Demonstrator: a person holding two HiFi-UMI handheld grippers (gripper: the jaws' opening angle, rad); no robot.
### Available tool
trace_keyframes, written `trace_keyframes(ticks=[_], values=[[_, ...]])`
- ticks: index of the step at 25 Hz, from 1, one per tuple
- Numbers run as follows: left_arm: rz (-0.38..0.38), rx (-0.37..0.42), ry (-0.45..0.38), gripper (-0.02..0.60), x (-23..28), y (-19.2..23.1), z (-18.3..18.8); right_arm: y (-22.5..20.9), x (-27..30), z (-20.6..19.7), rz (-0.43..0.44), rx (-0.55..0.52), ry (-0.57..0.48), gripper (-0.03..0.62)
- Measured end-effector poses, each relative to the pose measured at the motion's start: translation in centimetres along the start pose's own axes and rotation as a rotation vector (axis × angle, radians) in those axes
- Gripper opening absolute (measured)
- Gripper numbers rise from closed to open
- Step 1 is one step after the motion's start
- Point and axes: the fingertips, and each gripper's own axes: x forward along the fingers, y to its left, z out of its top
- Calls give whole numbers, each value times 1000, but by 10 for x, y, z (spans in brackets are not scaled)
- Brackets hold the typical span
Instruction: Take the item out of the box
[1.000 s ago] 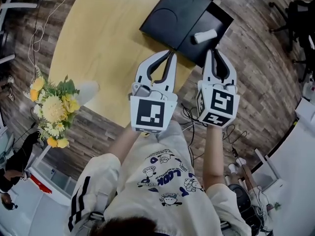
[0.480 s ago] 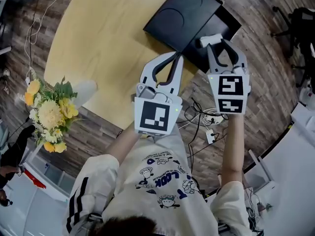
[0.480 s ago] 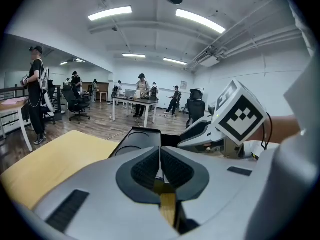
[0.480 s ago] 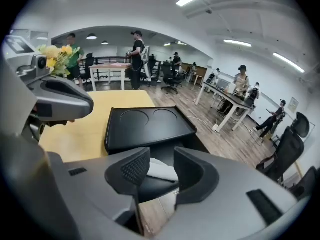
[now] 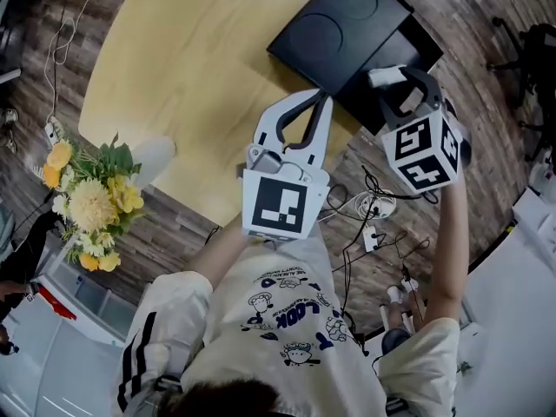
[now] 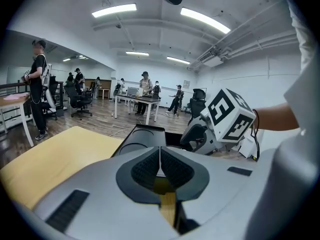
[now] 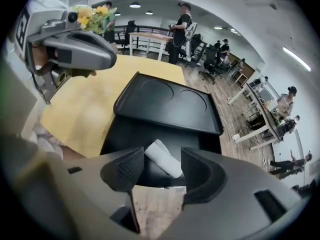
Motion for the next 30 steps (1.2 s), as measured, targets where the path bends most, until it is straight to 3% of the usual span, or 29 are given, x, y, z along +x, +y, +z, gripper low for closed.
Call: trace_keyframes(ticks=[9, 26, 30], values=[[-3, -11, 13, 21, 5, 2, -5, 2, 21, -8, 95, -181, 110, 235], [18, -9, 40, 21, 10, 8, -16, 6, 53, -33, 209, -345, 311, 232], [34, -18, 38, 21, 10, 12, -15, 6, 56, -30, 203, -374, 308, 179]])
